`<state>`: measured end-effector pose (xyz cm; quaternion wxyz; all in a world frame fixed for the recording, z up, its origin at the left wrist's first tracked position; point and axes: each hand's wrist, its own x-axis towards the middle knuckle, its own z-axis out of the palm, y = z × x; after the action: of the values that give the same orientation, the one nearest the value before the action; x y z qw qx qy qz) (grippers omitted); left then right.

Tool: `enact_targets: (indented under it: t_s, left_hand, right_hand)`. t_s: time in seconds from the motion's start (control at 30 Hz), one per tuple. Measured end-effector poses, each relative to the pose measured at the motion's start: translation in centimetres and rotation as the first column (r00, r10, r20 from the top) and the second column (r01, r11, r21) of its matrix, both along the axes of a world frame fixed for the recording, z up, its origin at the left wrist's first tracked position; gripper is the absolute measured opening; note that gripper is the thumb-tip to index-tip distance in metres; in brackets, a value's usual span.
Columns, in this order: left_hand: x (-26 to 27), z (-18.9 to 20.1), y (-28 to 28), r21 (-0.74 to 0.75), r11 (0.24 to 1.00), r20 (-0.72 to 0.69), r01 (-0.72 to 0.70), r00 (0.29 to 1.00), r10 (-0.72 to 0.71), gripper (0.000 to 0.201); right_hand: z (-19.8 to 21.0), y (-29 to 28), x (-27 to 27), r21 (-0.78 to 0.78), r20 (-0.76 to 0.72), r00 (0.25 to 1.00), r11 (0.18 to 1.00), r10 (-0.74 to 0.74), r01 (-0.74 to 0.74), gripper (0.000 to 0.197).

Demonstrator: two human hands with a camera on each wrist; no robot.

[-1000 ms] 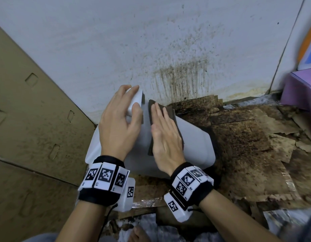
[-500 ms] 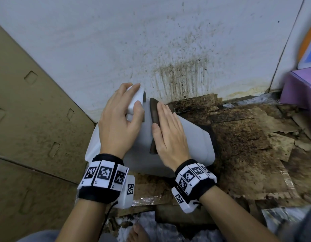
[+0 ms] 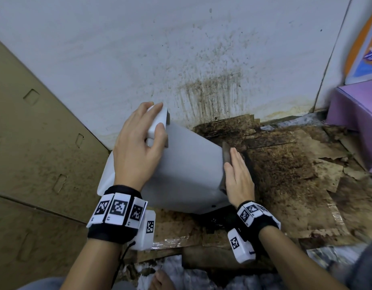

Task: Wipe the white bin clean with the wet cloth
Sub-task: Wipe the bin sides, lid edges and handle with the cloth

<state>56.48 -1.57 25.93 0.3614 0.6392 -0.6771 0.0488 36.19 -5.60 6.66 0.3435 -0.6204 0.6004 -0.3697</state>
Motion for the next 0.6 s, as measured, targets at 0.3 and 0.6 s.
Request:
enact_targets:
  t_s: [0.3, 0.6]
  left_hand:
    - [0.0, 0.0, 0.4, 0.005, 0.999, -0.035, -0.033, 0.999, 0.033, 0.048]
    - [-0.1, 0.3, 0.7, -0.021, 0.999, -0.088, -0.024, 0.996, 0.022, 0.051]
  right_hand:
    - [0.7, 0.5, 1.1, 0.056, 0.006, 0.996, 0.994, -0.091, 0.091, 0.075]
    - [9.5, 0.3, 6.5, -0.135, 0.014, 0.973, 0.965, 0.230, -0.226, 0.067]
